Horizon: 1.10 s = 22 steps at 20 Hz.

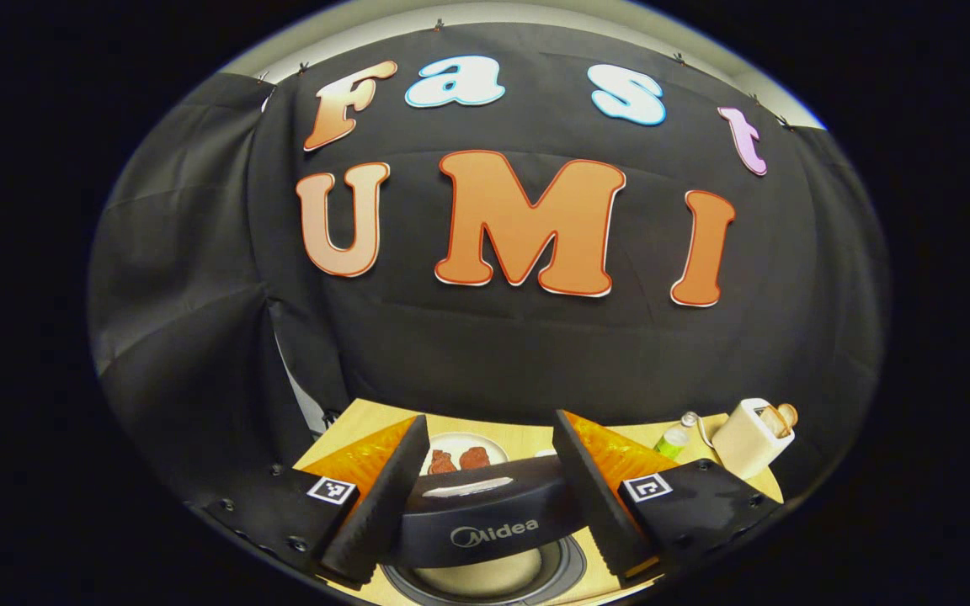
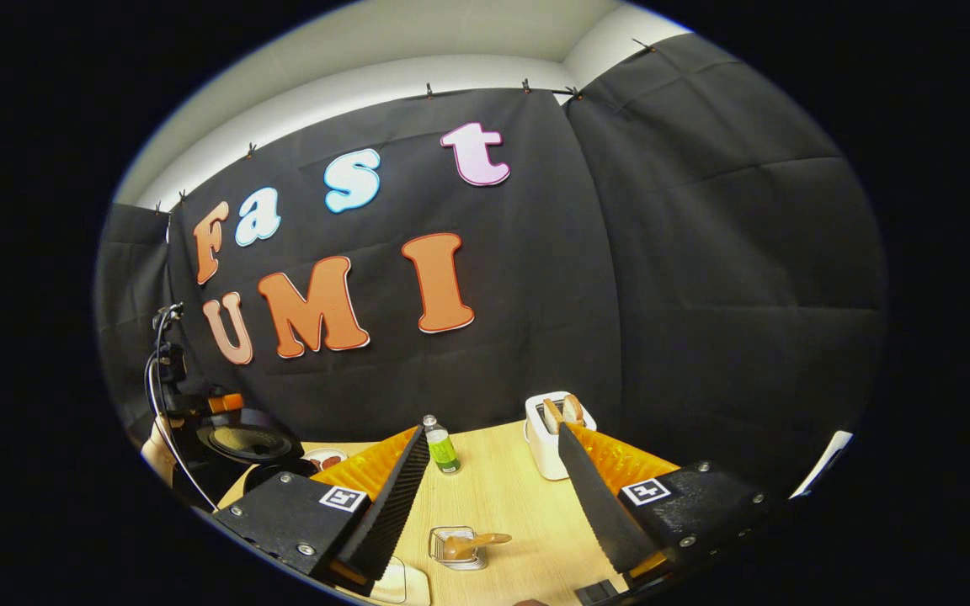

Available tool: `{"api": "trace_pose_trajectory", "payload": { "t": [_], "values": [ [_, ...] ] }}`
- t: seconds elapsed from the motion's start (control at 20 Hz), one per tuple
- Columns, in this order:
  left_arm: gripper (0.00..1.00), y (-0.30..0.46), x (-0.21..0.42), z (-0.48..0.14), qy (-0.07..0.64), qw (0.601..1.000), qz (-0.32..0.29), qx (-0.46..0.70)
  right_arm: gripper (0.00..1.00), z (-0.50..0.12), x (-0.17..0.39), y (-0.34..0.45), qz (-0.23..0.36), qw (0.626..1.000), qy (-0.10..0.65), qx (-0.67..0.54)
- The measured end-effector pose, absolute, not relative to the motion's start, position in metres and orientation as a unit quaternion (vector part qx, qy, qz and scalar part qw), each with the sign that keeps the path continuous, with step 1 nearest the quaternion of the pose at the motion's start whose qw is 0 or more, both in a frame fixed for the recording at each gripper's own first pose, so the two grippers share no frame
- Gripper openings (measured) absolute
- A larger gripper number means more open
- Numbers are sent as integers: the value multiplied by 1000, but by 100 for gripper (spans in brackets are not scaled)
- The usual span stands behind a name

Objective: Close the left gripper, press the button to open the rice cooker; take a wooden spoon from the chopstick holder with the right hand, scoop a spoonful of rice and pour it into the rice cooker, then put the wooden spoon back into the chopstick holder.

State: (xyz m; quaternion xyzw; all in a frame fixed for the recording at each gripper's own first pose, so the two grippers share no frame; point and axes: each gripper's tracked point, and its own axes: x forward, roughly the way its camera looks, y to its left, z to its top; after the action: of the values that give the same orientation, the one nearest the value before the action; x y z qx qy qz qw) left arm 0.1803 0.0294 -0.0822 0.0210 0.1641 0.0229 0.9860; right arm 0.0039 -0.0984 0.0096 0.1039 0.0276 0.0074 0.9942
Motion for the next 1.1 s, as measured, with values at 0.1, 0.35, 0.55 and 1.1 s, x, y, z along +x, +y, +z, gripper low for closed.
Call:
{"api": "trace_pose_trajectory", "payload": {
  "t": [0.1,0.35,0.55,1.1],
  "values": [
    [96,24,161,-100,178,984,18,18,94,7,3,-98,14,994,31,106],
    [100,20,121,-144,212,977,22,14,94,9,-3,-93,36,993,32,110],
    [96,19,102,-164,216,976,27,9,94,6,-6,-94,43,994,35,97],
    [96,17,74,-226,237,969,31,60,94,-16,-18,-99,49,991,54,108]
  ]
}}
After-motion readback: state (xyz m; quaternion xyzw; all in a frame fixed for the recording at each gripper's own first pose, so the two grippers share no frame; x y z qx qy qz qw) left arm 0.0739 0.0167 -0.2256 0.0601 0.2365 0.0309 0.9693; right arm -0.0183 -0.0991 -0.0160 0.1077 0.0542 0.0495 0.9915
